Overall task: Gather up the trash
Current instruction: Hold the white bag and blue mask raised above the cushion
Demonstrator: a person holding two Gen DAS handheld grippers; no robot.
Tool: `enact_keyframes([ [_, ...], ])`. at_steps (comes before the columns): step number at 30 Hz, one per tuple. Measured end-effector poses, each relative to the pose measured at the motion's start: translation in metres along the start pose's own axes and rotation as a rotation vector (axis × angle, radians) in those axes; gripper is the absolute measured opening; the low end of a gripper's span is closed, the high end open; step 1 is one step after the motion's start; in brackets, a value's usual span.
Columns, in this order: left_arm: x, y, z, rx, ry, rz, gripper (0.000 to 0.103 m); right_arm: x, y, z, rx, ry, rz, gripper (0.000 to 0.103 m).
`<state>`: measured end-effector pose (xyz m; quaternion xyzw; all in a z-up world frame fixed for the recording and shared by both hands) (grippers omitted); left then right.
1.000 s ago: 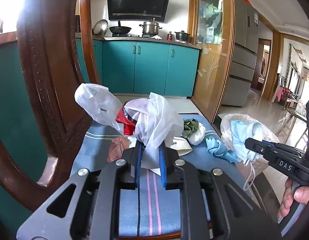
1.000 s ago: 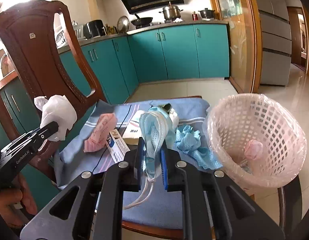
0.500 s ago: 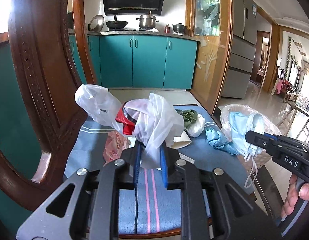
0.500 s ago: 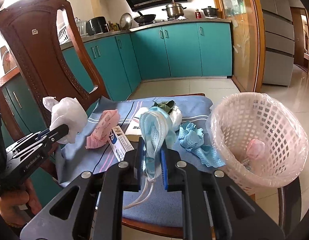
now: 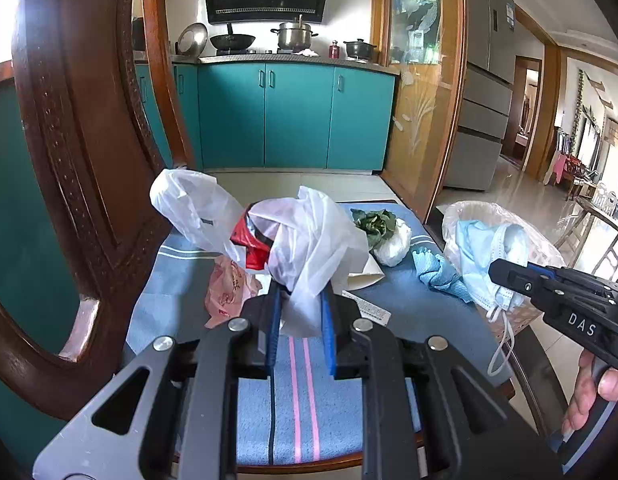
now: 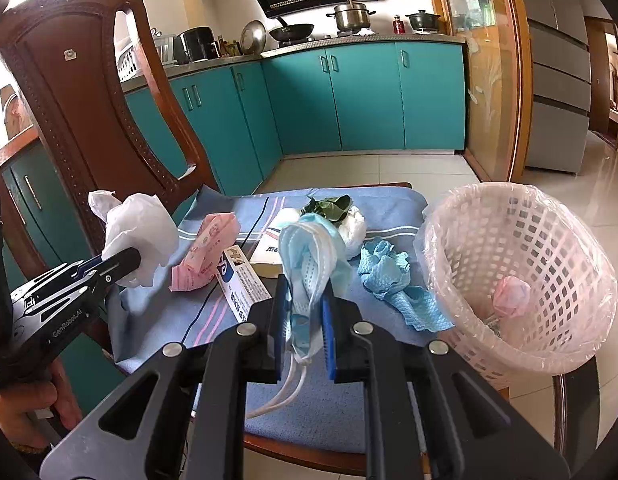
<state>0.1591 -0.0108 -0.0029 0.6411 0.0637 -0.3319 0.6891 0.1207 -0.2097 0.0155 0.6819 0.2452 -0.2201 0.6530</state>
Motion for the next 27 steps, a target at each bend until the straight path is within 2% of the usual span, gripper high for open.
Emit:
enact_keyframes([
  [27, 0.0048, -0.0026, -0.0019, -0.003, -0.001, -0.02, 0.019, 0.0044, -0.0043, -0.0021, -0.017, 0.002, -0.012, 0.016],
])
Point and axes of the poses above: each gripper's, at about its wrist camera, not at the fingertips, and x roughly the way its jaws point, z to its right, y to its top, the point moved 6 cm from there along x, roughly the way its jaws point, and after that the axes turned 13 degrees about -y, right-handed, at the moved point
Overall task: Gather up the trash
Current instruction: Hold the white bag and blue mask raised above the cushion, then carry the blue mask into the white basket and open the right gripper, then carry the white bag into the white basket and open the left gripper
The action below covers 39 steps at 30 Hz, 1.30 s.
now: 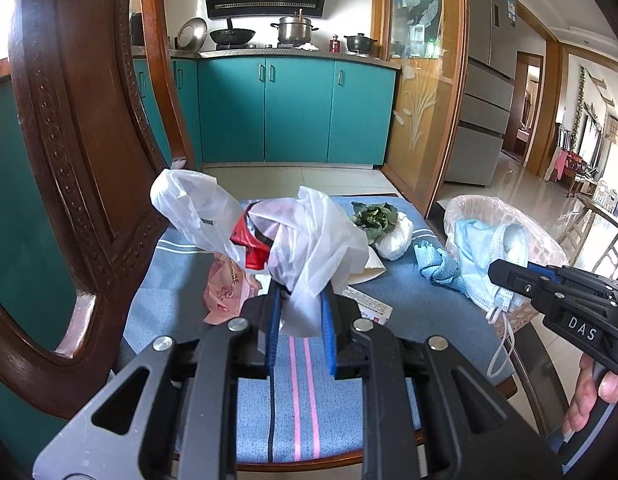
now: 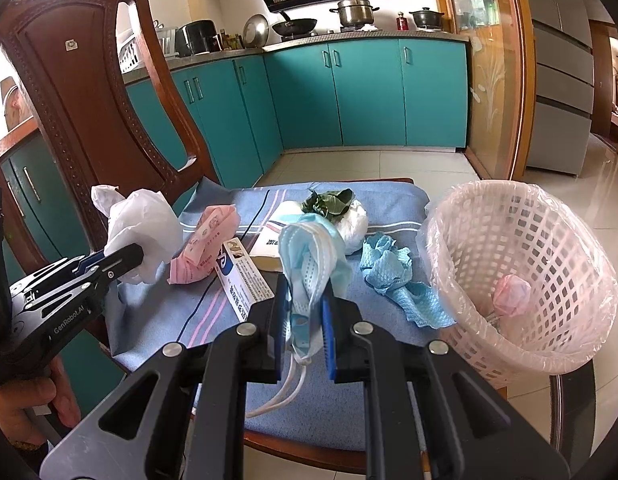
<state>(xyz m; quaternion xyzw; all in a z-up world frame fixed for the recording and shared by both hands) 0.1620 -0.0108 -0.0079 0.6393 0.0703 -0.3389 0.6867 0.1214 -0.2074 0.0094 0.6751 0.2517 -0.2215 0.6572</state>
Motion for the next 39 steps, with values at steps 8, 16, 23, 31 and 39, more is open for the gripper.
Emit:
enact_keyframes([
  [8, 0.0, 0.0, 0.0, 0.001, 0.002, -0.002, 0.019, 0.0, 0.0, 0.001, -0.004, 0.002, -0.001, 0.016],
  [16, -0.001, 0.0, 0.0, 0.004, -0.003, -0.002, 0.02, -0.013, 0.024, 0.046, 0.115, -0.071, 0.103, 0.016],
  [23, 0.004, -0.003, 0.004, 0.02, -0.011, -0.017, 0.02, 0.011, 0.027, 0.179, 0.476, -0.273, 0.084, 0.065],
  [31, 0.018, -0.014, 0.024, 0.026, -0.101, -0.069, 0.02, -0.032, 0.006, 0.235, 0.788, -0.216, 0.178, 0.096],
  [39, 0.058, 0.007, 0.122, 0.134, -0.318, -0.116, 0.019, -0.071, 0.007, 0.243, 0.805, -0.296, 0.333, 0.096],
])
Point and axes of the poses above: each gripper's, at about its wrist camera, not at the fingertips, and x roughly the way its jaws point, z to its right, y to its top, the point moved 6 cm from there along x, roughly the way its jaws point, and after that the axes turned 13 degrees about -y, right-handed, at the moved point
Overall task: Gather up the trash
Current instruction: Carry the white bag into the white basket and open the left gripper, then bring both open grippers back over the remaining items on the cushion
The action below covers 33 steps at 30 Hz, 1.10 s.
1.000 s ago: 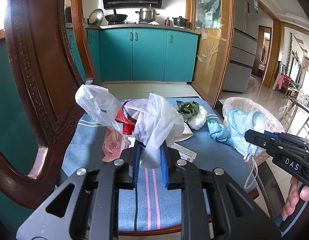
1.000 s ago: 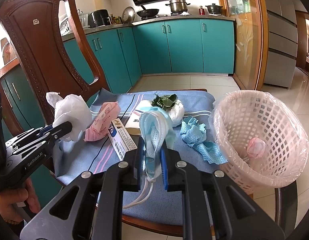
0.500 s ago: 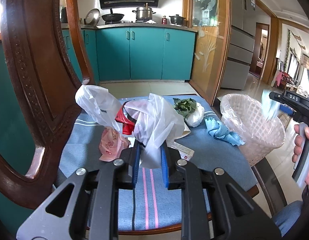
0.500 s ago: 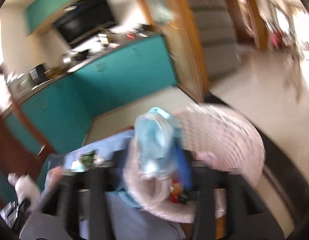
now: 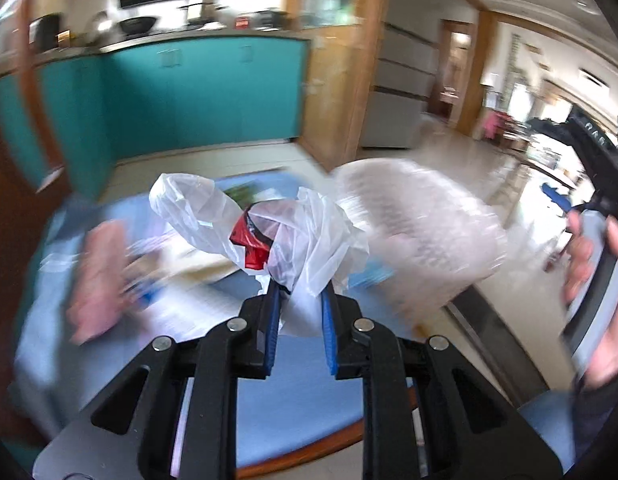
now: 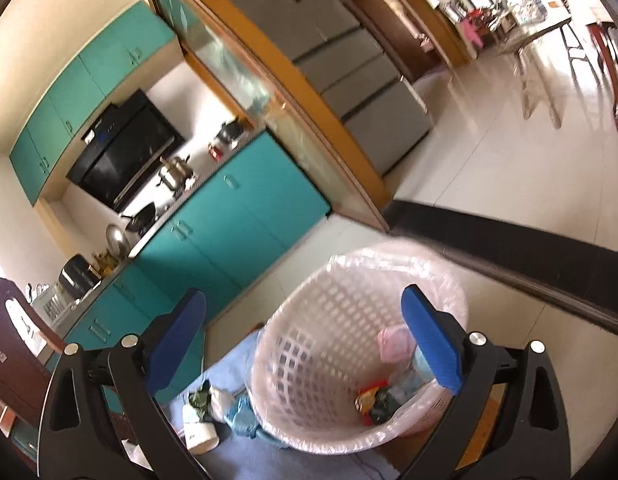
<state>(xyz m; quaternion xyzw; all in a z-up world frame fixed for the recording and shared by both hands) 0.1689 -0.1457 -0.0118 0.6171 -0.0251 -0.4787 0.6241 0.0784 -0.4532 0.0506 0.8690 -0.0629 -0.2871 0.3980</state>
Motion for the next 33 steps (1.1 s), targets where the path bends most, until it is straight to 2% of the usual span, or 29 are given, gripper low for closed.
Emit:
enact_keyframes([
  [2, 0.027, 0.032, 0.034, 0.06, -0.062, 0.007, 0.02, -0.005, 0.004, 0.001, 0.008, -0.001, 0.03, 0.096],
  [3, 0.041, 0.046, 0.048, 0.065, -0.106, 0.006, 0.028, -0.008, 0.004, -0.001, 0.005, 0.001, 0.043, 0.096],
  [4, 0.058, 0.059, 0.062, 0.06, -0.159, -0.009, 0.04, -0.01, 0.005, -0.002, 0.006, 0.0, 0.053, 0.096],
  [5, 0.074, 0.068, 0.073, 0.056, -0.192, -0.033, 0.08, -0.011, 0.006, -0.001, 0.009, -0.001, 0.061, 0.096],
  [6, 0.089, 0.078, 0.081, 0.074, -0.155, -0.029, 0.094, -0.01, 0.006, 0.0, 0.011, -0.001, 0.061, 0.096],
  [8, 0.101, 0.079, 0.079, 0.098, -0.05, -0.032, 0.094, -0.006, 0.004, -0.001, 0.011, -0.002, 0.046, 0.096],
  [11, 0.087, 0.068, 0.056, 0.044, -0.006, -0.03, 0.094, 0.003, -0.002, -0.008, -0.033, 0.011, -0.006, 0.096],
  [14, 0.044, 0.052, 0.015, 0.016, 0.092, 0.011, 0.094, 0.006, -0.014, -0.026, -0.129, 0.031, -0.035, 0.096],
  [17, -0.022, 0.029, -0.038, -0.062, 0.223, 0.08, 0.095, 0.004, -0.032, -0.05, -0.238, 0.064, -0.055, 0.096],
  [22, -0.103, -0.006, -0.098, -0.196, 0.348, 0.189, 0.098, -0.004, -0.07, -0.09, -0.429, 0.128, -0.088, 0.096],
  [25, -0.121, -0.025, -0.118, -0.24, 0.388, 0.2, 0.099, -0.011, -0.096, -0.111, -0.553, 0.157, -0.103, 0.096],
  [27, -0.119, -0.035, -0.126, -0.208, 0.407, 0.15, 0.099, -0.016, -0.113, -0.121, -0.627, 0.166, -0.103, 0.096],
  [29, -0.12, -0.033, -0.127, -0.177, 0.436, 0.148, 0.099, -0.02, -0.125, -0.129, -0.684, 0.171, -0.099, 0.096],
  [33, -0.124, -0.036, -0.13, -0.198, 0.413, 0.158, 0.099, -0.026, -0.146, -0.142, -0.771, 0.185, -0.105, 0.096],
])
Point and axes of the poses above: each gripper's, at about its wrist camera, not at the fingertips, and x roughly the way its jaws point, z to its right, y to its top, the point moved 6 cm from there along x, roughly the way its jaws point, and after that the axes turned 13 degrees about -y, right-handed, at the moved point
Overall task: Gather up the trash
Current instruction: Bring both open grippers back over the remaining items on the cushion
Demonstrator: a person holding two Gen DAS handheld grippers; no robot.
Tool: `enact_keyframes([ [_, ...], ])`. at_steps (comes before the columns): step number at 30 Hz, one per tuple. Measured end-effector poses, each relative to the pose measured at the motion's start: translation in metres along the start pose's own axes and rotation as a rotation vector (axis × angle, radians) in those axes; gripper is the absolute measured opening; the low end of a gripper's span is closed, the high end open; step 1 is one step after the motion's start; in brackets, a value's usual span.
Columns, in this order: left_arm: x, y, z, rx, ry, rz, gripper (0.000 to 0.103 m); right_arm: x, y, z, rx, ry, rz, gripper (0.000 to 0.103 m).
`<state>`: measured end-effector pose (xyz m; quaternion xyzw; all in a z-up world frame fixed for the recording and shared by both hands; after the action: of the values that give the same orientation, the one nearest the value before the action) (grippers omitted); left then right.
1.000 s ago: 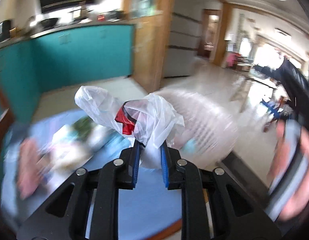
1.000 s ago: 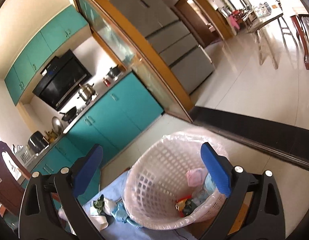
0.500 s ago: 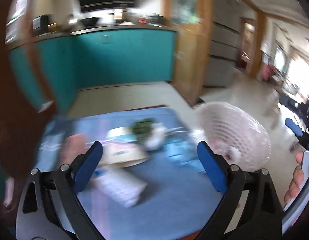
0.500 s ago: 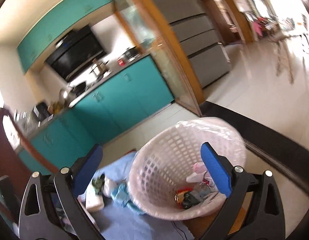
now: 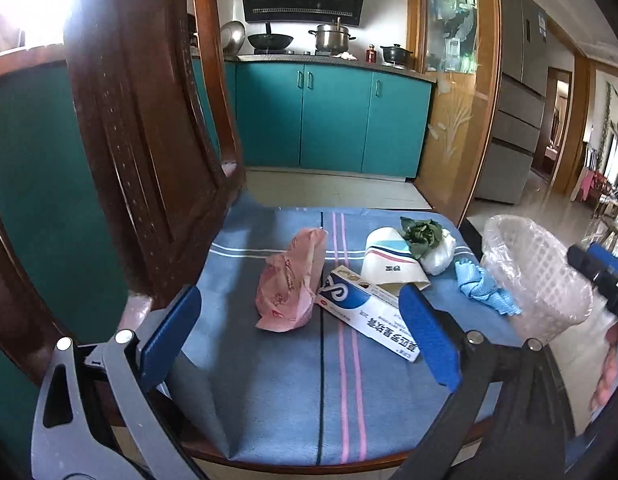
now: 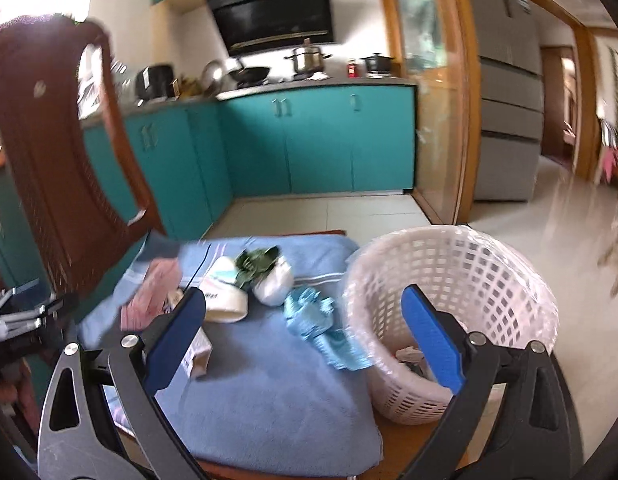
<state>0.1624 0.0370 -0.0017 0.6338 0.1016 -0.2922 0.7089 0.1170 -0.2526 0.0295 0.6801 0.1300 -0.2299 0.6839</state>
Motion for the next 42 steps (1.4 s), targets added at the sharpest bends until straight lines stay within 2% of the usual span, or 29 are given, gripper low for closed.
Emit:
enact_keyframes([
  [7, 0.005, -0.002, 0.012, 0.033, -0.007, -0.021, 0.099, 0.001, -0.006, -0.019, -0.065, 0.007, -0.008, 0.096],
  [42, 0.018, -0.011, 0.023, 0.039, -0.022, -0.067, 0.099, 0.006, -0.01, -0.017, -0.062, 0.007, -0.048, 0.096],
])
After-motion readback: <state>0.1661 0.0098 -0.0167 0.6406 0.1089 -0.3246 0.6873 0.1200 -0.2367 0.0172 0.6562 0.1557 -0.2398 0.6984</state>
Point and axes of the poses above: each gripper's, at about its wrist camera, not at the fingertips, and x roughly the way its jaws point, z to its right, y to its top, the point moved 6 cm from there along x, roughly the way its jaws point, and after that the axes turned 13 degrees about -y, right-handed, at the moved point
